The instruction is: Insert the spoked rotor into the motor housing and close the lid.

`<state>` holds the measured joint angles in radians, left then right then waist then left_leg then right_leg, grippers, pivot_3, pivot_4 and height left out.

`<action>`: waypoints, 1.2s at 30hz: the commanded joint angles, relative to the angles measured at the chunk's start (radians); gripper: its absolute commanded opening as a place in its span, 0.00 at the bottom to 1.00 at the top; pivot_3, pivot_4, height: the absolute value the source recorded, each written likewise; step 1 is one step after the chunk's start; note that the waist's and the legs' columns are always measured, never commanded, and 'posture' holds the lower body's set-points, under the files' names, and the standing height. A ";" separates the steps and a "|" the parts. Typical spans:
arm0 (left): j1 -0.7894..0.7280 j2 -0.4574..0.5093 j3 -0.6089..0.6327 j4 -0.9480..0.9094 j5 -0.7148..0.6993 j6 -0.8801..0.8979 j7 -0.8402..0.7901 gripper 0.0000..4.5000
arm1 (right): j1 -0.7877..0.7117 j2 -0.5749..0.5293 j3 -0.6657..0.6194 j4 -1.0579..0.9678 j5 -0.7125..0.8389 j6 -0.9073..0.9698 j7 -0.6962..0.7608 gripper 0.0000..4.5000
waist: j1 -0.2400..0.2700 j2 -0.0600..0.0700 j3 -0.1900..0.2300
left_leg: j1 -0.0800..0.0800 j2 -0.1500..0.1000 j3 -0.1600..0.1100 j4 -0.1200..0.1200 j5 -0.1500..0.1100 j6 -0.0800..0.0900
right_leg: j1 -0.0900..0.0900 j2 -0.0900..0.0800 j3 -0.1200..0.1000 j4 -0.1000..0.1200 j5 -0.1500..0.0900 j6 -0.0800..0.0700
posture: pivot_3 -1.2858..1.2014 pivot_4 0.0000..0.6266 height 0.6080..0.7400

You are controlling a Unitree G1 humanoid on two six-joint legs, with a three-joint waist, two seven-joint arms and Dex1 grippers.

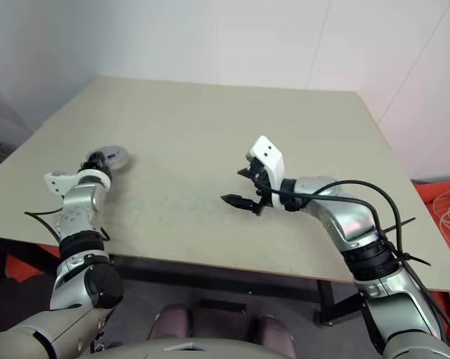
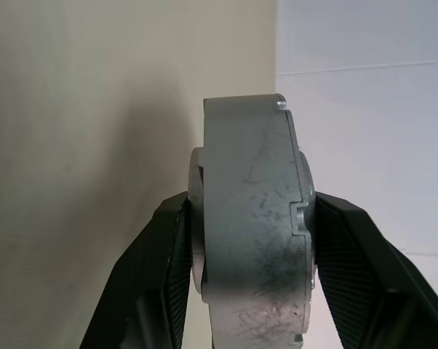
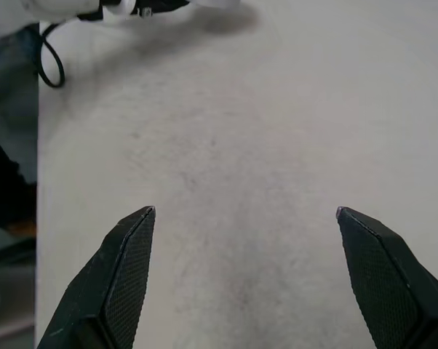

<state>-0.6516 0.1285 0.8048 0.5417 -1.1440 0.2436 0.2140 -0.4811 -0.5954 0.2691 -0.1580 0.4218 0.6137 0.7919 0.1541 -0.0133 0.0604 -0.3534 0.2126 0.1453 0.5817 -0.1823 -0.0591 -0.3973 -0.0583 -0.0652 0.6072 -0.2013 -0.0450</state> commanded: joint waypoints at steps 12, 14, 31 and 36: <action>-0.028 -0.029 0.017 -0.082 -0.044 0.029 0.093 0.75 | 0.005 0.036 -0.029 -0.001 -0.078 -0.054 0.043 1.00 | -0.003 -0.001 0.000 | 0.001 0.000 0.000 0.001 -0.001 0.001 | 0.001 0.000 0.000 0.000 0.000 -0.007 | 0.52 0.00 1.00; -0.025 -0.039 0.015 -0.108 -0.051 0.032 0.113 0.90 | 0.007 0.034 -0.025 0.001 -0.090 -0.063 0.049 1.00 | -0.003 -0.001 0.000 | 0.002 0.000 0.000 0.001 -0.001 0.001 | 0.002 0.000 0.000 0.000 0.000 -0.008 | 0.52 0.00 1.00; 0.231 -0.172 -0.282 -0.566 0.118 0.205 0.381 0.99 | 0.021 0.038 -0.042 0.036 -0.118 -0.088 0.088 1.00 | -0.004 0.000 0.000 | 0.005 0.000 0.001 0.003 -0.003 0.004 | 0.010 0.000 0.000 -0.001 -0.002 -0.005 | 0.52 0.00 1.00; 0.268 0.023 -0.519 -0.547 0.342 0.292 0.137 0.99 | 0.043 0.063 -0.084 0.082 -0.097 -0.119 0.088 1.00 | -0.005 0.000 0.000 | 0.005 0.002 0.001 0.006 -0.002 0.005 | 0.006 0.001 -0.001 -0.001 -0.002 -0.005 | 0.52 0.00 1.00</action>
<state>-0.3751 0.1149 0.3591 0.0214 -0.8923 0.5318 0.4335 -0.4365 -0.5443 0.2368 -0.0760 0.2989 0.5253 0.8770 0.1495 -0.0130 0.0601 -0.3485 0.2145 0.1459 0.5876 -0.1846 -0.0540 -0.3910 -0.0577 -0.0656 0.6063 -0.2029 -0.0497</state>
